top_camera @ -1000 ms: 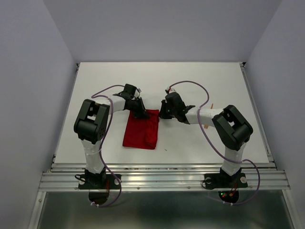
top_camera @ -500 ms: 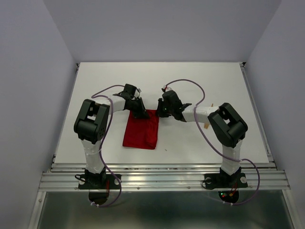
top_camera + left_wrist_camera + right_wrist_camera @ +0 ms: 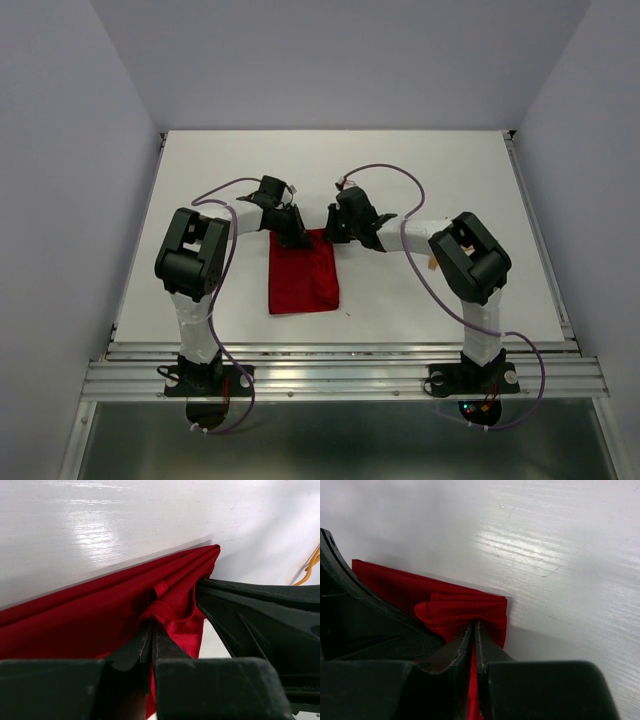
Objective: Fold the napkin into a case and place the utensils inside
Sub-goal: Fold the lower triangle-folded napkin at the center of the board.
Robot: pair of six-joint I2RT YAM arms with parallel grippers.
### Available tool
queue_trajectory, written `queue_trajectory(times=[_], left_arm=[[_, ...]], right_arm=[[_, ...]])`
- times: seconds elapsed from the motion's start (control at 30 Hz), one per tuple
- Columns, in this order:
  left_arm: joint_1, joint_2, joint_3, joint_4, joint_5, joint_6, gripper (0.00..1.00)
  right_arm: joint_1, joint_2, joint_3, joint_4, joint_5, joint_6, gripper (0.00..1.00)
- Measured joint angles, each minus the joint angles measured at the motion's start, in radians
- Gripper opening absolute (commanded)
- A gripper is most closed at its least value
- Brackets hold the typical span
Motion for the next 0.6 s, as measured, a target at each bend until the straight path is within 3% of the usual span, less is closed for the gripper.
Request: queue_trajectory(times=[0.3, 0.33, 0.43, 0.6], left_arm=[[-0.004, -0.018, 0.012, -0.023, -0.030, 0.021, 0.43], [-0.005, -0.028, 0.012, -0.027, -0.039, 0.024, 0.55], [-0.005, -0.060, 0.012, -0.026, -0.064, 0.028, 0.68], [-0.005, -0.093, 0.013, -0.010, -0.087, 0.028, 0.68]], right_arm=[[0.000, 0.017, 0.011, 0.003, 0.006, 0.000, 0.12], [0.000, 0.017, 0.011, 0.003, 0.006, 0.000, 0.12], [0.000, 0.017, 0.011, 0.003, 0.006, 0.000, 0.12], [0.000, 0.017, 0.011, 0.003, 0.006, 0.000, 0.12]])
